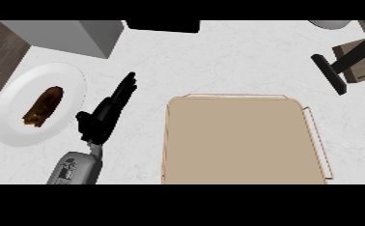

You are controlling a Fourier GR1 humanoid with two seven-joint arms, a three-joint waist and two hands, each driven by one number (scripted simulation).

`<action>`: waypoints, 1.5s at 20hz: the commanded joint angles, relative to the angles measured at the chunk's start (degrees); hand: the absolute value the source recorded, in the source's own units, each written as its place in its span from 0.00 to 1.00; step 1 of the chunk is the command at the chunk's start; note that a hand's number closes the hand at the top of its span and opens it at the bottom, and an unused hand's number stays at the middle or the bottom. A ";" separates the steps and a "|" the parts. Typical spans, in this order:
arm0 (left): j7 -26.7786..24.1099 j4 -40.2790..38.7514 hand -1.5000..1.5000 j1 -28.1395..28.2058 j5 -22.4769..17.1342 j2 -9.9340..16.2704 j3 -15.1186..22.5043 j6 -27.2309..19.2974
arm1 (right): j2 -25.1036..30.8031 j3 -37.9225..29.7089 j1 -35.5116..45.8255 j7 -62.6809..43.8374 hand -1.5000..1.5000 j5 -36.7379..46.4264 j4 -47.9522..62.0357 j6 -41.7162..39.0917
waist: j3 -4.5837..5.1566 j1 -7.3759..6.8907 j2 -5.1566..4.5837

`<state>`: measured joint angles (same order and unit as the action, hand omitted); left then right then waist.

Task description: Pick the tomato from the tray and place it in the tiered basket

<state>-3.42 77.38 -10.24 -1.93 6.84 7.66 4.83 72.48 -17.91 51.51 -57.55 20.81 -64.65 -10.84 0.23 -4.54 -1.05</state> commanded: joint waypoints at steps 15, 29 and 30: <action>-0.64 -0.93 0.50 -1.41 0.05 -0.39 -0.42 0.91 | -13.14 8.94 22.78 13.52 1.00 10.49 35.04 9.79 | -0.26 -0.26 -0.67; -2.14 0.35 0.50 2.31 0.11 0.03 -0.26 1.62 | -16.55 -2.52 33.62 5.68 0.00 4.15 50.03 20.18 | -0.33 -1.08 -0.75; -0.47 -0.25 0.50 0.03 0.86 -1.10 0.10 0.22 | -16.21 -2.99 35.43 5.09 0.00 3.62 49.87 19.33 | -0.30 0.10 -0.51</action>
<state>-4.64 77.08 -9.89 -1.72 6.45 7.24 5.87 56.00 -17.50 84.04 -49.31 26.85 -17.38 6.69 -0.08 -5.05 -1.77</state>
